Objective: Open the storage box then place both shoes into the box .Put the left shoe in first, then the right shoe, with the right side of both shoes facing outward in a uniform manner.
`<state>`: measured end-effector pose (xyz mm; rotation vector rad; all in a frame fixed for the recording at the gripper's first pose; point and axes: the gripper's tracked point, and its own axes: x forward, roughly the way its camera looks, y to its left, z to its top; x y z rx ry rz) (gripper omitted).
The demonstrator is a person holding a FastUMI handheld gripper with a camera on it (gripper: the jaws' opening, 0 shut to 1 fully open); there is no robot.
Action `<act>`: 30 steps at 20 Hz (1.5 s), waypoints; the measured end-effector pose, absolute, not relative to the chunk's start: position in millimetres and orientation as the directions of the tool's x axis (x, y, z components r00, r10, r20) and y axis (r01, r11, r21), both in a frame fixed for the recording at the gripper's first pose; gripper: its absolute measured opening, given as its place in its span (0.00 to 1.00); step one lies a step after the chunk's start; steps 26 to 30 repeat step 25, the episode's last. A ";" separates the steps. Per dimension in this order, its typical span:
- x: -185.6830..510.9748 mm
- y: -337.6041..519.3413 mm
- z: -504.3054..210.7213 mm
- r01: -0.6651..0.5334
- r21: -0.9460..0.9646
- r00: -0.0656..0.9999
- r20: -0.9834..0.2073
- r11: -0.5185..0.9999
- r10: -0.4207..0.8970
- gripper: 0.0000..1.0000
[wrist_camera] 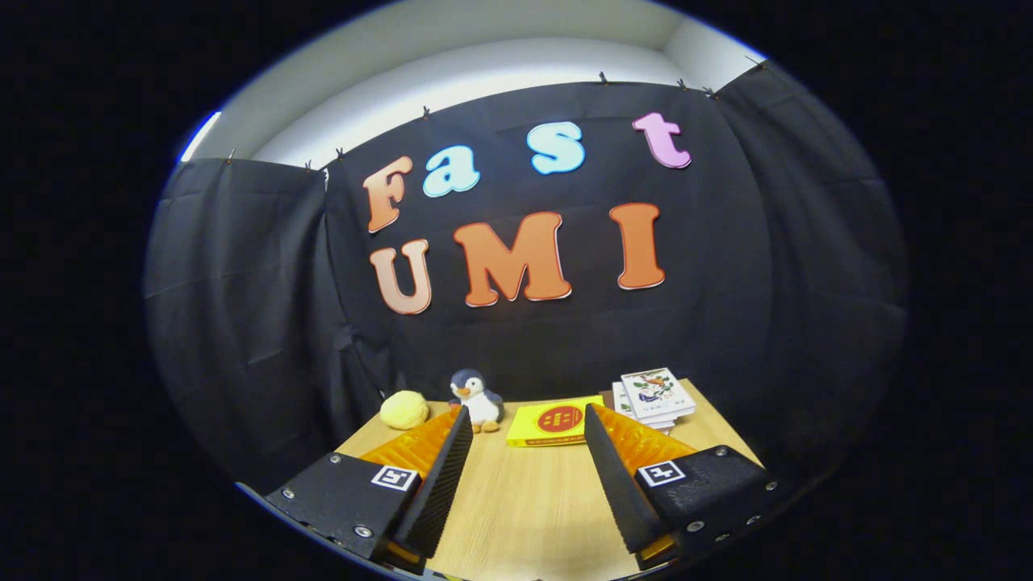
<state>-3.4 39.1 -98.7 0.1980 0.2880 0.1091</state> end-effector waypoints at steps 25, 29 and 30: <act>0.5 -33.5 -88.8 -0.073 0.127 0.992 -0.095 0.989 0.085 0.87; 0.5 -33.5 -88.8 -0.073 0.127 0.992 -0.095 0.989 0.085 0.87; 0.5 -33.5 -88.8 -0.073 0.127 0.992 -0.095 0.989 0.085 0.87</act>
